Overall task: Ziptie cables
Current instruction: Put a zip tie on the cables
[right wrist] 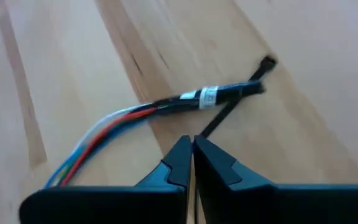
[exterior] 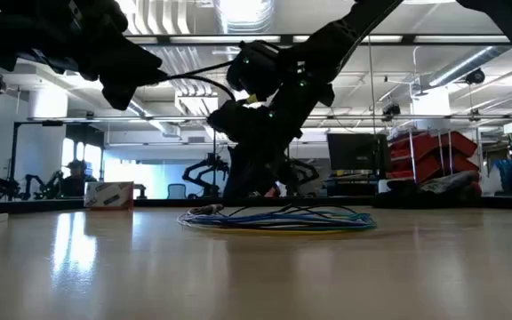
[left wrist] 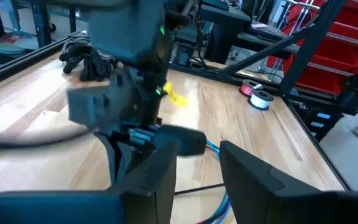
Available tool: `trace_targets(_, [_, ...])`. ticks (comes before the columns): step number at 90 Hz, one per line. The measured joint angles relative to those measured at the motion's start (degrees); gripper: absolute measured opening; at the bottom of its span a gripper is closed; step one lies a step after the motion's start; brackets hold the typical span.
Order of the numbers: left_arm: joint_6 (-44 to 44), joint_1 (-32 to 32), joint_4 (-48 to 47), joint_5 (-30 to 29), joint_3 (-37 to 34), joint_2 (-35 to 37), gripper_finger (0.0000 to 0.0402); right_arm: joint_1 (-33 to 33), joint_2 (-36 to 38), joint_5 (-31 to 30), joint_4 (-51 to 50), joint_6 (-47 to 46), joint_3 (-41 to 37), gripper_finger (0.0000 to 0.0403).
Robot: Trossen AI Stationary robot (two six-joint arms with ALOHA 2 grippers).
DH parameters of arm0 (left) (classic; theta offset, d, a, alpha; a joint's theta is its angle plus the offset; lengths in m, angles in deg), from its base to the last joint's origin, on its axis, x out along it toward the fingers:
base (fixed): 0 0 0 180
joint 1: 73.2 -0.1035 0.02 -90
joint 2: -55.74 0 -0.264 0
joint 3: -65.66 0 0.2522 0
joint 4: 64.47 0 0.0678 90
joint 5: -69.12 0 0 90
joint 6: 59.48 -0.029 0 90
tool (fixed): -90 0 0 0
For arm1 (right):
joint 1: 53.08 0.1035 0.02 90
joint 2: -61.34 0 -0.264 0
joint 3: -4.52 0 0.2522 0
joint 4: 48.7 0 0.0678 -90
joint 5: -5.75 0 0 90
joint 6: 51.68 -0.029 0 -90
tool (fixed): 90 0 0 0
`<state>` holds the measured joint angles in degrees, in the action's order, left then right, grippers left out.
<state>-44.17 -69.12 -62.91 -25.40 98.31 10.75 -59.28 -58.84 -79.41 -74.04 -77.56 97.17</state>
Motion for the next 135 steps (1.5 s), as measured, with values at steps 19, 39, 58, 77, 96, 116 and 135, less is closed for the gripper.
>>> trace_targets(19, [-0.3,0.0,0.1,0.0,0.0,0.0,0.0121,1.3,-0.2,-6.2,-0.6,3.4,0.0,0.0081])
trace_targets(39, [-0.9,0.0,0.0,-0.8,0.0,0.0,0.0114,1.2,-0.2,-13.9,-4.9,7.1,0.1,0.0110])
trace_targets(58, [-1.6,0.0,-0.1,-1.8,0.0,-0.1,0.0104,1.3,-0.1,-15.1,-4.1,8.5,0.2,0.0122])
trace_targets(77, [-1.6,0.0,0.0,-4.9,0.0,-0.1,0.0101,1.3,-0.1,-15.2,-0.1,8.5,0.7,0.0124])
trace_targets(96, [-2.5,0.0,0.3,-6.7,0.0,0.0,0.0110,1.3,-2.0,-15.4,3.3,10.0,1.7,0.0106])
trace_targets(116, [-4.0,0.0,1.1,-11.5,0.0,0.0,0.0120,2.8,-6.3,-15.0,3.3,12.1,7.3,0.0091])
trace_targets(135, [-5.2,0.0,1.4,-11.6,0.1,0.3,0.0125,6.1,-9.6,-9.6,2.4,15.5,12.5,0.0084])
